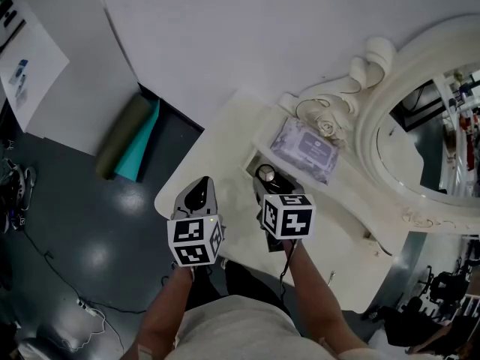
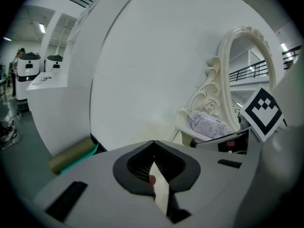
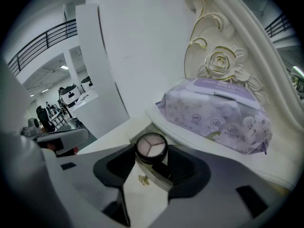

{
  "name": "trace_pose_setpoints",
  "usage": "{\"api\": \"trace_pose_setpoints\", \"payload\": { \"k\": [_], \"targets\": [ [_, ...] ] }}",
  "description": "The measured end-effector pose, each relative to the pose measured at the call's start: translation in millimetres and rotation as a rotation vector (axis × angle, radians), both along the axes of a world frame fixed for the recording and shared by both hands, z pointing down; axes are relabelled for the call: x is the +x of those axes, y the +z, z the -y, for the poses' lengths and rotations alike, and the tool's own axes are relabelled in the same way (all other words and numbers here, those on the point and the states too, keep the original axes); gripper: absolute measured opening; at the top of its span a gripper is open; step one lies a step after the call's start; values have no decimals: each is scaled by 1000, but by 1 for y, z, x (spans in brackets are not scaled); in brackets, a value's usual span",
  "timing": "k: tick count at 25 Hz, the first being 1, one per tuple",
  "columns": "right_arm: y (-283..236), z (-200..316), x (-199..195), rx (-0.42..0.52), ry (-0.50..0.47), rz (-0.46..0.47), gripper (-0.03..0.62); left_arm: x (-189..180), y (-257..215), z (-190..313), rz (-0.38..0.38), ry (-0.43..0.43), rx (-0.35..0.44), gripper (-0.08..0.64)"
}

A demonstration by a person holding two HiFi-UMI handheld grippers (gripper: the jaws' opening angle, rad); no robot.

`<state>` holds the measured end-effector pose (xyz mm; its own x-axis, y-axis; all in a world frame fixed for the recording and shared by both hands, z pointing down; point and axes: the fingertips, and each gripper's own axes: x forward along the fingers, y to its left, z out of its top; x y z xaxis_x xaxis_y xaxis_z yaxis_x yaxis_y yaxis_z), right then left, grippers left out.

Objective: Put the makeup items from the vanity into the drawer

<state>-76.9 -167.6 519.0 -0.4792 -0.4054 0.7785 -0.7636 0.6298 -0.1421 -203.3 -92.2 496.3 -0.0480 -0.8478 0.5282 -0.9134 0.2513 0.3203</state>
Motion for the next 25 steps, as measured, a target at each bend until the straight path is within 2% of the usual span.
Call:
{"api": "trace_pose_setpoints", "payload": {
  "k": [11, 21, 25],
  "targets": [
    [-6, -4, 6, 19, 17, 11, 215, 3, -1, -6, -3, 2, 6, 9],
    [-25, -8, 18, 77, 67, 39, 213, 9, -13, -11, 5, 28, 30, 11],
    [-37, -10, 29, 108, 107, 60, 165, 16, -20, -12, 13, 48, 45, 9]
  ]
}}
